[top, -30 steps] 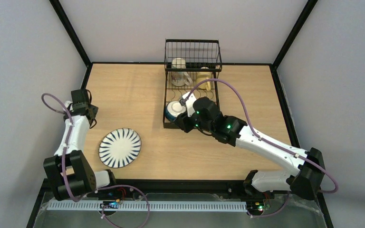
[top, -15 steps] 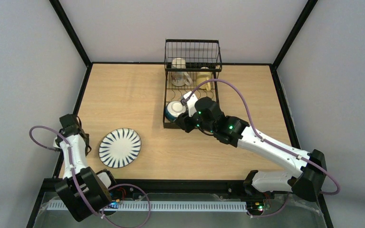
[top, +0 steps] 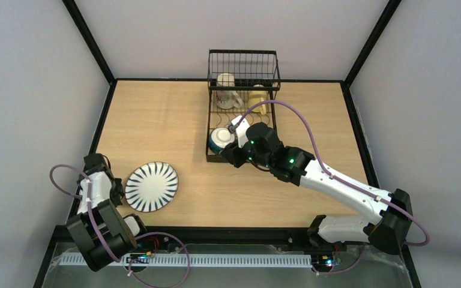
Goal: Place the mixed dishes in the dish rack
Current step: Move the plate to the corner of the board.
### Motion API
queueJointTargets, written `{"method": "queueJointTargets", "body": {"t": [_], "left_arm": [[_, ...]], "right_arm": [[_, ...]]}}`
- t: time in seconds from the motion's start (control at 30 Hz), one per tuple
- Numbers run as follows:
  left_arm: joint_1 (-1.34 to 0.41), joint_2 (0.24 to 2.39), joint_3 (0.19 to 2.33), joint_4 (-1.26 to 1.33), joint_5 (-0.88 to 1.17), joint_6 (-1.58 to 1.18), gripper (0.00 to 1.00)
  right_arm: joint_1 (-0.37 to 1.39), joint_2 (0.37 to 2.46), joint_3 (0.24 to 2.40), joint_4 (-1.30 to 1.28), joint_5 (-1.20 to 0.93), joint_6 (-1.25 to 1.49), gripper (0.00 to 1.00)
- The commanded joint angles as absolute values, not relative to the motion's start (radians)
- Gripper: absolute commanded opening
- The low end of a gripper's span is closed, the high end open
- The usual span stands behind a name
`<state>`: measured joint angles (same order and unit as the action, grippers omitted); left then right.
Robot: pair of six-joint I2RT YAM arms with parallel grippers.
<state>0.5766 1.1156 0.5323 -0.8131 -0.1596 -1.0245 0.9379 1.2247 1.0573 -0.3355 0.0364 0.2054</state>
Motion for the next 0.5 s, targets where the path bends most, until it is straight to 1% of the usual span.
{"method": "queueJointTargets", "body": {"t": [0.0,0.27,0.47], "left_arm": [[0.579,1.139,0.499,-0.749,-0.137,-1.009,0.67],[0.508,1.168,0.472,-0.710,-0.121,-1.028,0.67],[0.380,1.204,0.482,-0.691,-0.123,-1.081,0.67]], "right_arm": [[0.943,1.220,1.054,-0.354,0.046,0.198,1.00],[0.942,1.224,1.051,-0.351,0.046,0.223,0.99],[0.943,1.224,1.048,-0.349,0.051,0.238,0.99]]}}
